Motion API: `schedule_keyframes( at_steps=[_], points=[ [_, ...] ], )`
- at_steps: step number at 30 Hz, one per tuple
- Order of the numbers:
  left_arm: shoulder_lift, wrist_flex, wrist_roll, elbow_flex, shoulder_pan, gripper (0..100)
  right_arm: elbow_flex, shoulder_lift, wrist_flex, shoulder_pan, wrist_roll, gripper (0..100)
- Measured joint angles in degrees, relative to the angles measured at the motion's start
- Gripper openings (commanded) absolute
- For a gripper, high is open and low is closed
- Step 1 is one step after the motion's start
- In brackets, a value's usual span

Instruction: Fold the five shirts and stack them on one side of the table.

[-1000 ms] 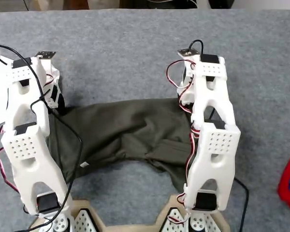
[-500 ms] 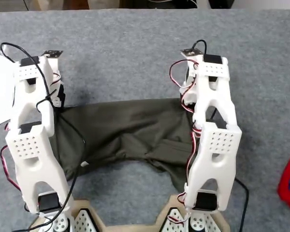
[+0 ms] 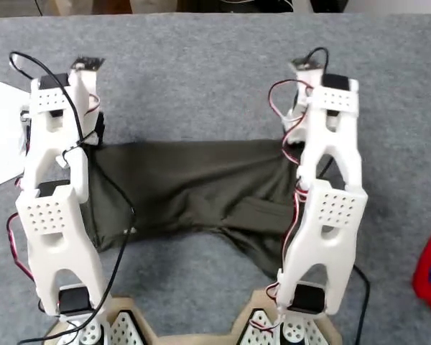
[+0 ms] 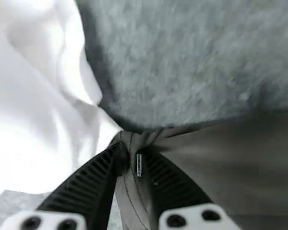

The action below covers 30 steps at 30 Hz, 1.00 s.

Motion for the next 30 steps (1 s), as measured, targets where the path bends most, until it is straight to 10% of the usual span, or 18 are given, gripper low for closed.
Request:
schedule_keyframes(
  at_steps=[16, 24, 30],
  points=[
    [7.9, -4.6, -0.1, -11.5, 1.6, 2, -8.5, 0.0, -1.2, 1.1, -0.1, 5.1],
    [9.5, -4.6, -0.1, -11.8, 1.6, 2, -8.5, 2.1, 2.5, -1.5, -3.1, 28.1],
    [9.5, -4.6, -0.1, -11.9, 1.6, 2, -9.1, 6.8, 2.5, -2.3, -3.1, 19.6]
  ],
)
